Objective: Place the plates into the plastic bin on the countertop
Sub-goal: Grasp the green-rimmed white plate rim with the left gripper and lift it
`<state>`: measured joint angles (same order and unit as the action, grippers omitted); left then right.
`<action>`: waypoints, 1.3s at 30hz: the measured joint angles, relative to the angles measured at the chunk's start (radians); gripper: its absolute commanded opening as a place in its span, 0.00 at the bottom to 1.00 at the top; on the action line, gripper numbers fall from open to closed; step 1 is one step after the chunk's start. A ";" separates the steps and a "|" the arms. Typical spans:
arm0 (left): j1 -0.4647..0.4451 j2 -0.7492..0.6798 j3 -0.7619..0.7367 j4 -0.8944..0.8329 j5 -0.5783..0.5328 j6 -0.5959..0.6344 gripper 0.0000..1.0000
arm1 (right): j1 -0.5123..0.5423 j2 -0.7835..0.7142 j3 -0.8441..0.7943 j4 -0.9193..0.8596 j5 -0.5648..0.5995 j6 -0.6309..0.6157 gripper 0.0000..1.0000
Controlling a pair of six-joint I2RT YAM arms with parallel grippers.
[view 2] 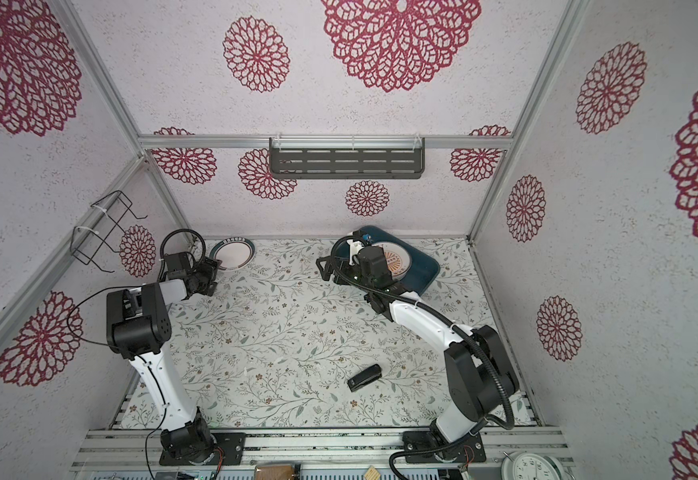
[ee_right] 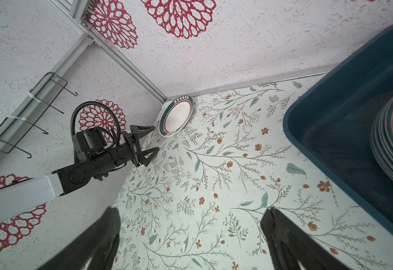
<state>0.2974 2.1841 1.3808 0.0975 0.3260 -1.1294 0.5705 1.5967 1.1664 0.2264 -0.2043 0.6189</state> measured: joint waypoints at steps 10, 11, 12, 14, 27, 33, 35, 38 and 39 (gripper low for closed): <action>-0.010 0.106 0.128 0.010 -0.009 -0.032 0.63 | 0.000 0.000 0.000 -0.034 0.094 -0.026 0.99; -0.011 0.114 0.137 0.008 -0.014 -0.034 0.62 | 0.000 0.000 0.000 -0.038 0.104 -0.026 0.99; -0.013 0.119 0.145 0.004 -0.019 -0.035 0.60 | 0.000 0.000 0.000 -0.044 0.115 -0.026 0.99; -0.015 0.128 0.160 -0.008 -0.028 -0.039 0.58 | 0.000 0.000 0.000 -0.052 0.134 -0.028 0.99; -0.028 0.171 0.211 -0.050 -0.053 -0.051 0.17 | -0.006 0.000 0.034 -0.092 0.210 -0.046 0.99; -0.028 0.164 0.175 -0.008 -0.044 -0.061 0.05 | -0.006 -0.002 0.030 -0.089 0.216 -0.050 0.99; -0.029 0.148 0.157 0.008 -0.043 -0.061 0.03 | -0.006 -0.010 0.016 -0.085 0.222 -0.050 0.99; -0.033 0.117 0.113 0.016 -0.042 -0.061 0.00 | -0.006 -0.037 -0.017 -0.085 0.229 -0.050 0.99; -0.034 0.108 0.098 0.021 -0.041 -0.060 0.00 | -0.006 -0.048 -0.029 -0.085 0.231 -0.048 0.99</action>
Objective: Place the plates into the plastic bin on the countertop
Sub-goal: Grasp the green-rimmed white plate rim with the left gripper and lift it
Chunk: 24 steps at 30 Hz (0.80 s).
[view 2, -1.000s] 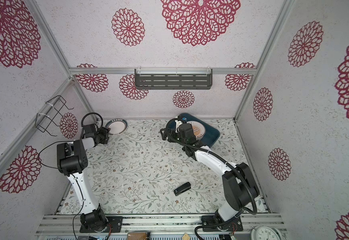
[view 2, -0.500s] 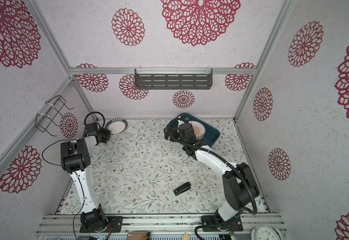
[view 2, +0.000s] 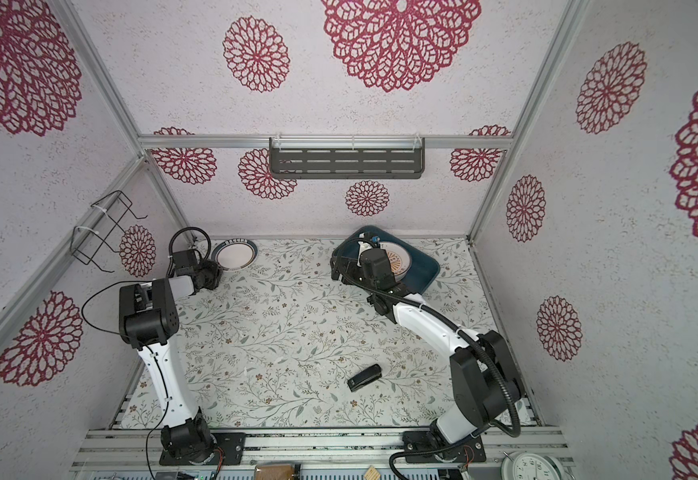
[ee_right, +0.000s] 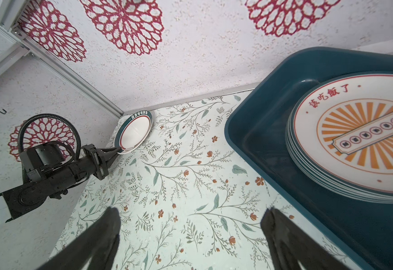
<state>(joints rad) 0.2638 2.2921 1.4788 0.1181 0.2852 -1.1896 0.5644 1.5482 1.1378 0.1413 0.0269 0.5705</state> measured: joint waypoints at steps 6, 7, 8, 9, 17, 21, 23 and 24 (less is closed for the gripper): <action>-0.012 -0.084 -0.088 -0.009 -0.002 0.024 0.00 | 0.000 -0.078 -0.061 0.004 0.024 0.008 0.99; -0.015 -0.101 -0.103 -0.015 -0.002 0.031 0.00 | -0.001 -0.090 -0.070 0.005 0.027 0.008 0.99; -0.018 -0.114 -0.115 -0.021 -0.002 0.034 0.00 | -0.001 -0.102 -0.079 0.006 0.031 0.008 0.99; -0.021 -0.131 -0.130 -0.028 -0.002 0.037 0.00 | -0.001 -0.115 -0.091 0.009 0.034 0.009 0.99; -0.071 -0.307 -0.244 -0.043 -0.003 0.056 0.00 | -0.019 -0.220 -0.196 0.026 0.058 0.019 0.99; -0.145 -0.428 -0.283 -0.046 -0.005 0.061 0.00 | -0.049 -0.281 -0.263 0.040 0.055 0.030 0.99; -0.188 -0.471 -0.288 -0.049 -0.005 0.064 0.00 | -0.073 -0.309 -0.291 0.042 0.045 0.035 0.99; -0.214 -0.492 -0.290 -0.050 -0.005 0.065 0.00 | -0.089 -0.325 -0.307 0.043 0.036 0.042 0.99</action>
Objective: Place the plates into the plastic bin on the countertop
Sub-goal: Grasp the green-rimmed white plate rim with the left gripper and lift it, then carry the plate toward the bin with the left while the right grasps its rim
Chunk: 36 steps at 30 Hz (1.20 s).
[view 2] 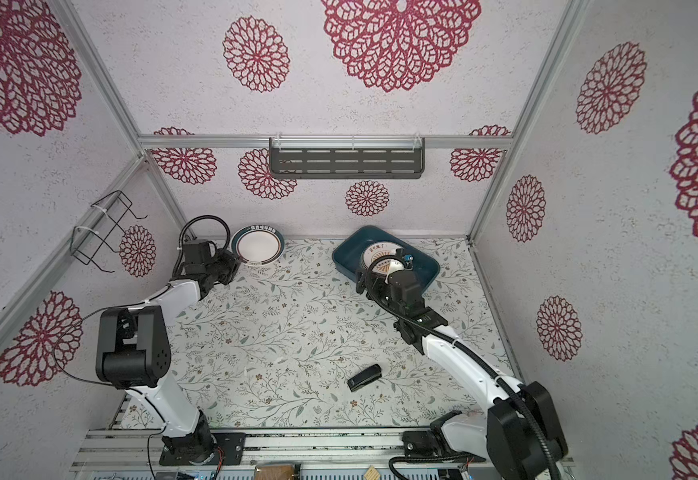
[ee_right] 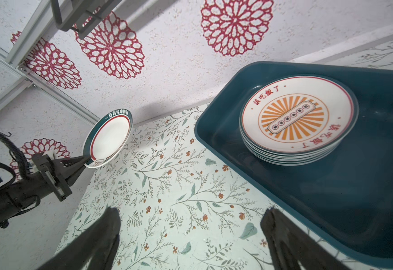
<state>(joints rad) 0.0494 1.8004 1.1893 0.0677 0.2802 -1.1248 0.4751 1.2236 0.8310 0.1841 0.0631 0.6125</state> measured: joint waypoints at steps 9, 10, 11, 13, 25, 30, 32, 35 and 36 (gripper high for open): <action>-0.201 -0.091 0.027 -0.122 0.011 0.049 0.00 | -0.162 -0.143 -0.147 0.029 -0.111 0.051 0.99; -0.223 -0.095 0.038 -0.137 0.017 0.055 0.00 | -0.170 -0.152 -0.156 0.029 -0.122 0.052 0.99; -0.239 -0.098 0.044 -0.147 0.021 0.060 0.00 | -0.178 -0.159 -0.163 0.030 -0.134 0.052 0.99; -0.274 -0.107 0.058 -0.166 0.031 0.070 0.00 | -0.195 -0.168 -0.173 0.032 -0.167 0.052 0.99; -0.413 -0.115 0.119 -0.204 0.105 0.115 0.00 | -0.227 -0.084 -0.187 0.191 -0.323 0.115 0.98; -0.436 -0.106 0.142 -0.208 0.140 0.122 0.00 | -0.228 0.010 -0.185 0.332 -0.420 0.192 0.93; -0.443 -0.101 0.154 -0.208 0.154 0.125 0.00 | -0.228 0.051 -0.178 0.381 -0.457 0.221 0.91; -0.448 -0.097 0.165 -0.207 0.166 0.130 0.00 | -0.228 0.110 -0.161 0.441 -0.504 0.258 0.89; -0.450 -0.095 0.167 -0.206 0.171 0.131 0.00 | -0.228 0.129 -0.154 0.456 -0.518 0.274 0.88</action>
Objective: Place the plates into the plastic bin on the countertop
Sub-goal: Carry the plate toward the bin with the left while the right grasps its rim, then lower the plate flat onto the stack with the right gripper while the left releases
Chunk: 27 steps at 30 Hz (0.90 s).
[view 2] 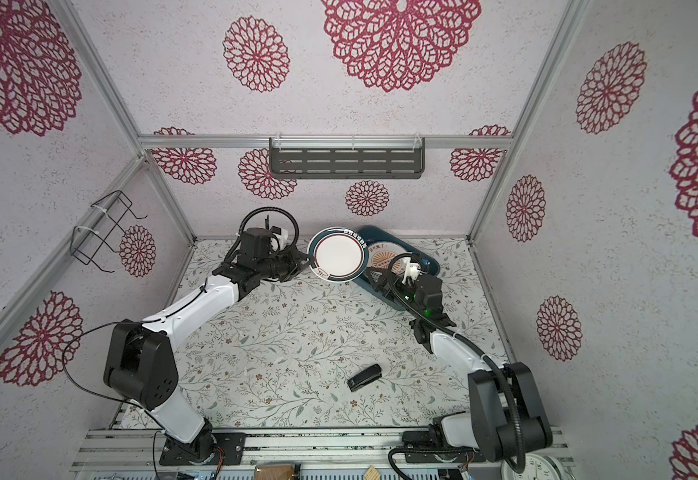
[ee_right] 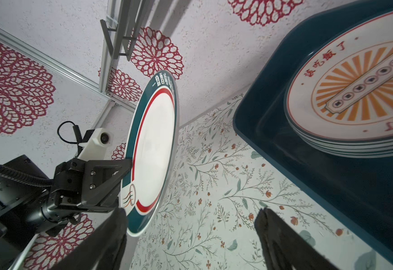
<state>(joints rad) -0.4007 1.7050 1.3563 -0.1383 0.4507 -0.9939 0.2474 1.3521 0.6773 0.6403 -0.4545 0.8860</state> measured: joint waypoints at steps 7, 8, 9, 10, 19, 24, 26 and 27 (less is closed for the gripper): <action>-0.018 0.006 0.002 -0.002 0.018 0.017 0.00 | 0.002 0.063 0.035 0.087 -0.057 0.056 0.73; -0.019 0.006 0.002 -0.001 0.021 0.018 0.00 | 0.003 0.068 0.041 0.089 -0.060 0.061 0.71; -0.019 0.006 0.002 0.000 0.025 0.019 0.00 | 0.004 0.073 0.050 0.090 -0.064 0.064 0.66; -0.019 0.006 0.002 0.001 0.028 0.019 0.00 | 0.005 0.079 0.058 0.091 -0.068 0.066 0.62; -0.021 0.006 0.002 0.005 0.050 0.048 0.06 | 0.014 0.134 0.108 0.064 -0.078 0.090 0.17; -0.022 0.006 0.002 0.007 0.056 0.077 0.26 | 0.018 0.140 0.114 0.048 -0.072 0.108 0.00; -0.022 0.006 0.002 0.014 0.059 0.089 0.39 | 0.018 0.143 0.115 0.034 -0.069 0.113 0.00; -0.023 0.006 0.003 0.018 0.061 0.095 0.44 | 0.018 0.145 0.116 0.026 -0.066 0.112 0.00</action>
<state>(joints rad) -0.4232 1.7115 1.3590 -0.1204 0.5114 -0.8989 0.2653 1.4967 0.7933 0.6662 -0.5205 0.9981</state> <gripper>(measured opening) 0.366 0.064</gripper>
